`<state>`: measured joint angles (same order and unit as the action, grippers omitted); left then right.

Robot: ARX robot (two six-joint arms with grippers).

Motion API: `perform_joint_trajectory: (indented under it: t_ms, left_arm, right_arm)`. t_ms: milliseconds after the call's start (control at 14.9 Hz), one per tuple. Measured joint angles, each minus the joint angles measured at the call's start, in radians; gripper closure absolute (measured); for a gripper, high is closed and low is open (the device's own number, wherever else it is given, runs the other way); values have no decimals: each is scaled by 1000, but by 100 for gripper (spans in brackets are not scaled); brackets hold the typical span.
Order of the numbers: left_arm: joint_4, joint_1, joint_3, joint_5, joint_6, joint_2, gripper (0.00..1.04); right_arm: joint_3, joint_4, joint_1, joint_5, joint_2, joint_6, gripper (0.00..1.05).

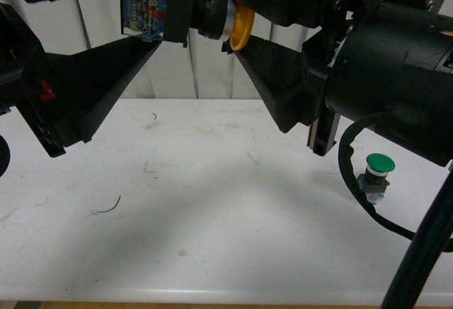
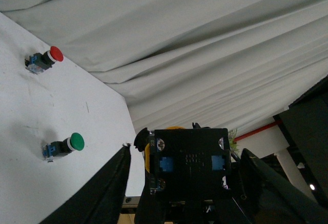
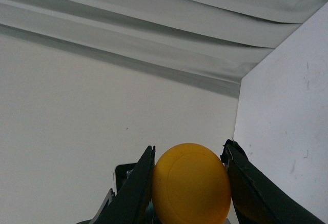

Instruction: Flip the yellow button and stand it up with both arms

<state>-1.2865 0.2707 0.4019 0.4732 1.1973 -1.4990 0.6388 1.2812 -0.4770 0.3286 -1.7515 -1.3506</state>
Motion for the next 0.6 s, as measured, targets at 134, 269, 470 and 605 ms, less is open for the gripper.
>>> perform_joint_trajectory:
  t_ms: [134, 269, 470, 605]
  left_arm:
    - [1, -20, -11, 3, 0, 12, 21]
    - [1, -45, -35, 11, -1, 66, 6]
    - [1, -98, -80, 17, -31, 167, 7]
    - [25, -135, -133, 9, -101, 270, 7]
  right_arm:
    - [0, 0, 17, 1, 0, -3, 69]
    - [3, 0, 34, 0, 0, -4, 69]
    - [11, 0, 40, 0, 0, -7, 69]
    - [11, 0, 40, -9, 0, -6, 70]
